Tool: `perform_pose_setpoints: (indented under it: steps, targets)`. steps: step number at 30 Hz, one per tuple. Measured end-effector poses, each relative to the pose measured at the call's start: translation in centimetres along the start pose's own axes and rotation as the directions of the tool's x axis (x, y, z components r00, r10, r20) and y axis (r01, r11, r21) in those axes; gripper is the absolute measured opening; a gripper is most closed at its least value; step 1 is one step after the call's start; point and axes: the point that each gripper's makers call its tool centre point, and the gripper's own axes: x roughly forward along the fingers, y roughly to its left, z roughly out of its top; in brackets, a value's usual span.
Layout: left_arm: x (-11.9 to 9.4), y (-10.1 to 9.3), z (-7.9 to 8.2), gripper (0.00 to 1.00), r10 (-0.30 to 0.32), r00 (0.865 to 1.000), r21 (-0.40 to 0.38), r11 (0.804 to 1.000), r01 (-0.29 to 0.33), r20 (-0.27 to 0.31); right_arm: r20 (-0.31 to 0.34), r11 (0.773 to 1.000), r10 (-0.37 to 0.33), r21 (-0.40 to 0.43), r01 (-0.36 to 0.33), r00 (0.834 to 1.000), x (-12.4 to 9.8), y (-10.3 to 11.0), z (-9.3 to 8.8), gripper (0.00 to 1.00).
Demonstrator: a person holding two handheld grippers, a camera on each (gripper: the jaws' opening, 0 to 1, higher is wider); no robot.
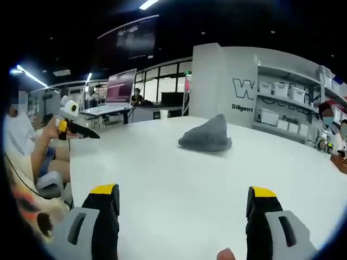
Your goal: Open the folded towel by lifting each exposed corner and separating the folded layers until the towel lies flat within the target outline without major curled edges
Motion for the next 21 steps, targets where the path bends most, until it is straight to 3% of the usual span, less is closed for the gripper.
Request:
perform_pose_setpoints:
  steps: [10,13,21]
  targets:
    - [-0.6,-0.2,0.7,0.97,0.004,1.0,0.019,1.0,-0.005,0.018,0.068,0.999,0.033,0.0,-0.033,0.997,-1.2,1.2,2.4,0.97]
    - [-0.6,-0.2,0.6,0.97,0.006,1.0,0.033,0.999,-0.007,0.007,0.057,1.0,0.02,-0.018,-0.019,0.998,-1.1,0.9,2.7,0.97]
    - [-0.6,-0.7,0.5,0.97,0.016,1.0,0.08,0.997,-0.014,-0.016,0.099,0.999,0.043,-0.027,-0.041,0.994,0.2,1.3,5.8,0.98]
